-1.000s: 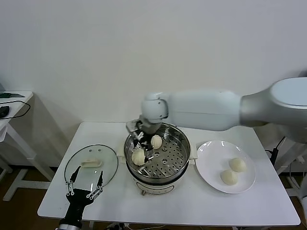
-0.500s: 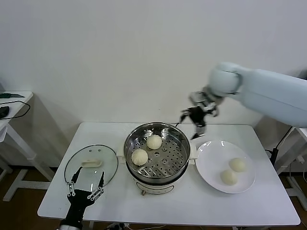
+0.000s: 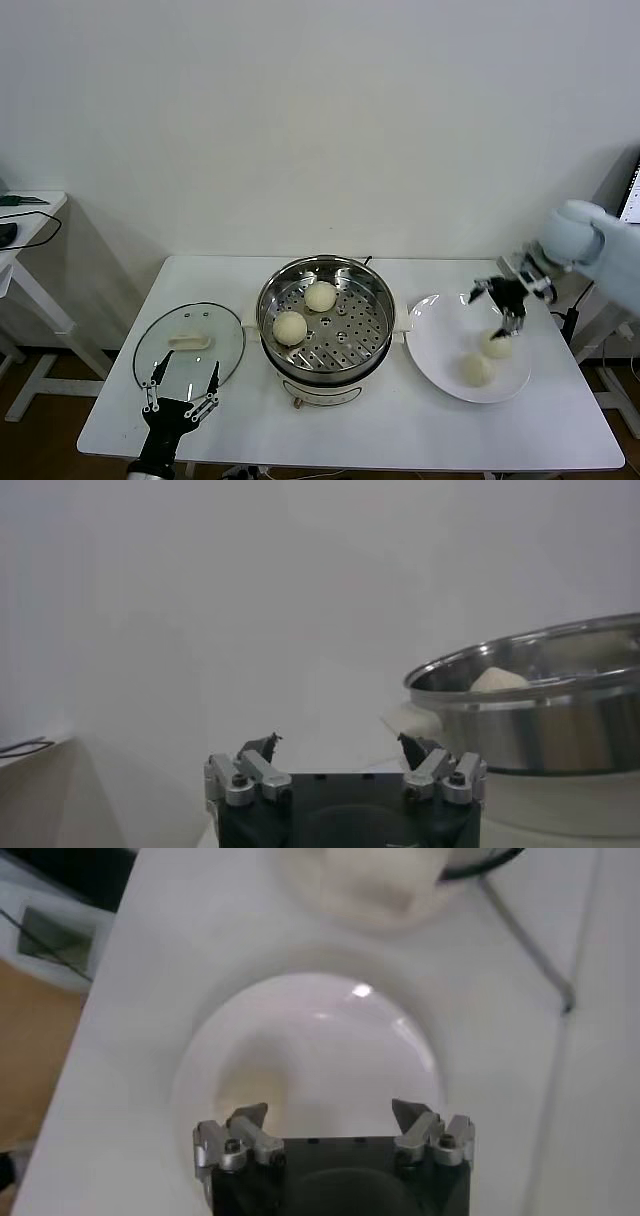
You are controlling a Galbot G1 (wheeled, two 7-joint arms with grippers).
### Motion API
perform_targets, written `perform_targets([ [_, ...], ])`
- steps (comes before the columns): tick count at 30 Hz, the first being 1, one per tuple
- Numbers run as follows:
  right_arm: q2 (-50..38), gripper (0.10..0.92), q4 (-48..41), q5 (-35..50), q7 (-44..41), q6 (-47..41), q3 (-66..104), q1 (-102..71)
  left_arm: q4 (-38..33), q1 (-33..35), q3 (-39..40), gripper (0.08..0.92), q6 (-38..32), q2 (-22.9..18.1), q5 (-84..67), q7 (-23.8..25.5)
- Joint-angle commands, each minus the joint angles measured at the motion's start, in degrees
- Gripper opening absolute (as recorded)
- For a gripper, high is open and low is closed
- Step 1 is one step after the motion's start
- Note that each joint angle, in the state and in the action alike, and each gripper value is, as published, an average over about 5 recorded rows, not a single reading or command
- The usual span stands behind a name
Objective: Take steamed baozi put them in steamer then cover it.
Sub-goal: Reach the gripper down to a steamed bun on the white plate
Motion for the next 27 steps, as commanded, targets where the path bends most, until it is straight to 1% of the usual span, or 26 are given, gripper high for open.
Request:
perform_targets([
  [1, -0.08, 0.823, -2.43, -5.85, 2.19, 1.44, 5.99, -13.82, 0.0, 0.05, -0.14, 0.823, 0.09, -0.16, 0.09, -0.04],
  [11, 4.25, 0.823, -5.61, -6.83, 4.89, 0.36, 6.09, -15.28, 0.39, 0.19, -0.64, 0.823, -0.12, -0.34, 0.09, -0.14],
  [20, 5.87, 0.821, -6.27, -6.63, 4.97, -0.05, 5.85, -15.25, 0.43, 0.22, -0.72, 0.823, -0.07, -0.58, 0.09, -0.21],
  [23, 5.93, 0.801, -6.19, -6.74, 4.88, -0.13, 5.78, -15.24, 0.43, 0.25, -0.76, 0.823, -0.07, -0.63, 0.08, -0.24],
  [27, 5.56, 0.747, -5.58, -6.99, 4.73, -0.19, 5.74, -14.73, 0.35, 0.29, -0.85, 0.823, -0.07, -0.66, 0.08, -0.27],
])
